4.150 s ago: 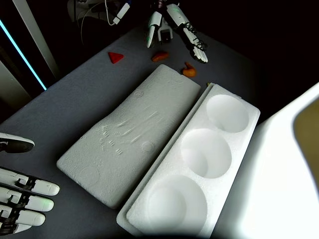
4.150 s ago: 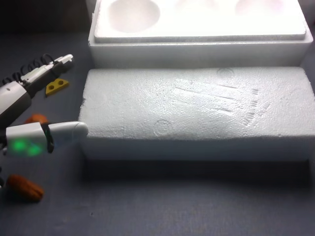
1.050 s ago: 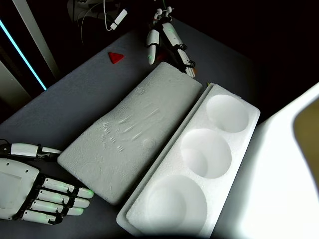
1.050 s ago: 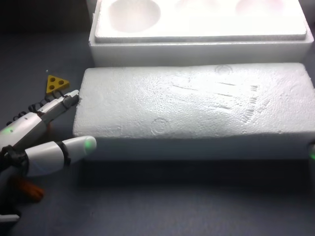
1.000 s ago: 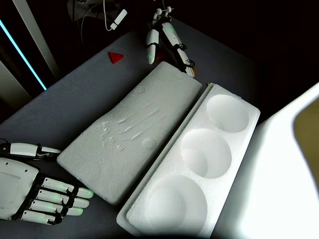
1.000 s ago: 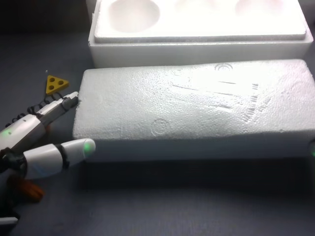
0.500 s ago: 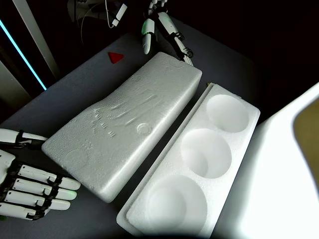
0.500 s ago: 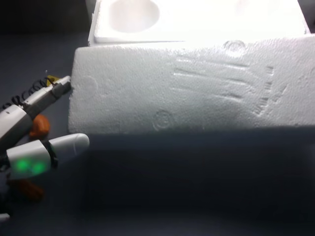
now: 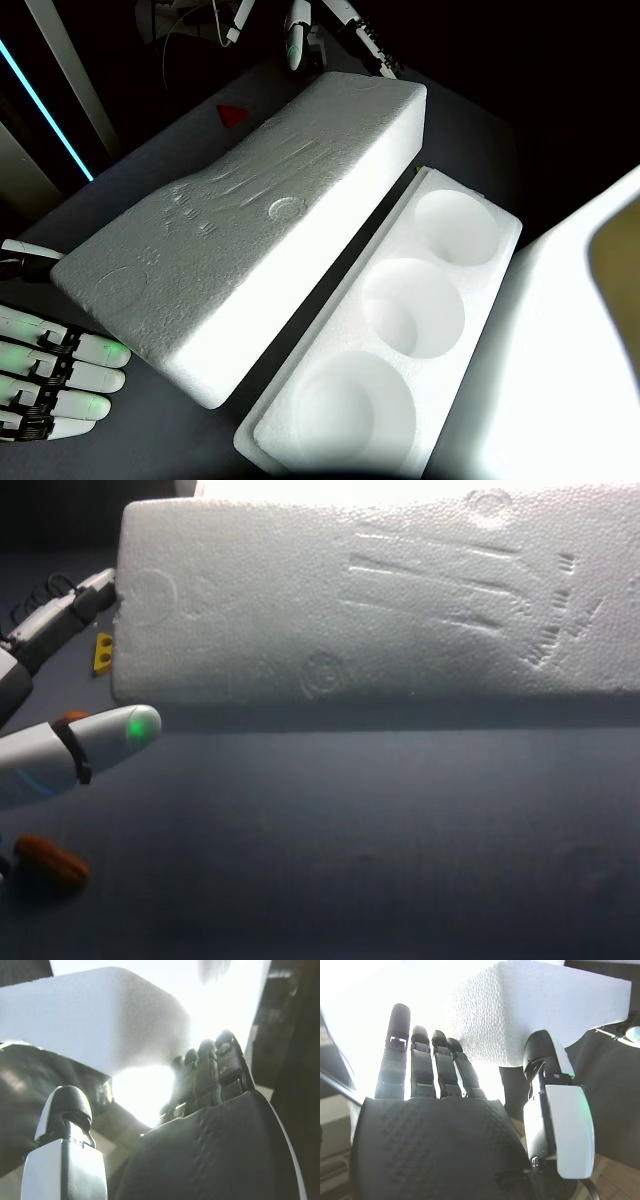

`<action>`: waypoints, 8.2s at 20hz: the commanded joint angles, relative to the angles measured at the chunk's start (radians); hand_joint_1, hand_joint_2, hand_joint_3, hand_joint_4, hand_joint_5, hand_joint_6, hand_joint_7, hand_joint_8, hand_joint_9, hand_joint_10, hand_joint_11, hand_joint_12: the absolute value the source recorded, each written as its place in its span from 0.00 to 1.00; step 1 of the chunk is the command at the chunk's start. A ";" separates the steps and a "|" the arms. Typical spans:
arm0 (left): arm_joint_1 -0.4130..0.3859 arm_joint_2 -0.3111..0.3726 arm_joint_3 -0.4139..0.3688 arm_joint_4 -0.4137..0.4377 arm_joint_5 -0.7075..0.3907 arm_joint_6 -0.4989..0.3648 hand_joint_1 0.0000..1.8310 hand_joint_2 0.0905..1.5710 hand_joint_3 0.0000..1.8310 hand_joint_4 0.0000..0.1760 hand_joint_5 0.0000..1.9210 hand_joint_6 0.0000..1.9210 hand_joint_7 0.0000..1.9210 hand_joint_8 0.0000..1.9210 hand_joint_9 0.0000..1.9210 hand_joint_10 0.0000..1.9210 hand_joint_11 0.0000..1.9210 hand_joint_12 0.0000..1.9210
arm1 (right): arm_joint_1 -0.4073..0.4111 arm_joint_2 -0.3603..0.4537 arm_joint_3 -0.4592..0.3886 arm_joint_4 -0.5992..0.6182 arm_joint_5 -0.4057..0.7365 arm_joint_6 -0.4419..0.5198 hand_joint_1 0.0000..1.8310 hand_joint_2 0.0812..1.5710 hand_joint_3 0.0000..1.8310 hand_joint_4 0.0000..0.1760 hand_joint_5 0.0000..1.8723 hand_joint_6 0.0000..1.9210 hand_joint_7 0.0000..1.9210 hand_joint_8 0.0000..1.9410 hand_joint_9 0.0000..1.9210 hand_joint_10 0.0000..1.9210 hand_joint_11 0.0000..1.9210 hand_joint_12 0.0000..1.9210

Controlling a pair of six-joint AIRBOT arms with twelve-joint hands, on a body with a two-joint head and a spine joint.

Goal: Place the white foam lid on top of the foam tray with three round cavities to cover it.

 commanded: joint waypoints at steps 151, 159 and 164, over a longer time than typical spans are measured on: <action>-0.484 -0.246 0.525 0.030 0.451 0.014 0.25 0.65 0.00 0.23 0.00 0.00 0.00 0.00 0.00 0.00 0.02 0.02 | 0.751 -0.046 0.300 0.222 -0.600 -0.662 0.22 0.76 0.00 0.00 0.00 0.00 0.00 0.00 0.00 0.00 0.00 0.43; -0.534 -0.279 0.549 0.076 0.503 0.014 0.28 0.68 0.00 0.10 0.00 0.00 0.00 0.00 0.00 0.00 0.00 0.24 | 0.753 -0.098 0.335 0.222 -0.630 -0.651 0.18 0.78 0.00 0.00 0.00 0.00 0.00 0.00 0.00 0.00 0.01 0.01; -0.494 -0.271 0.545 0.052 0.493 0.003 0.27 0.66 0.00 0.24 0.00 0.00 0.00 0.00 0.00 0.00 0.00 0.11 | 0.746 -0.096 0.333 0.223 -0.636 -0.651 0.20 0.78 0.00 0.00 0.00 0.00 0.00 0.00 0.00 0.00 0.00 0.00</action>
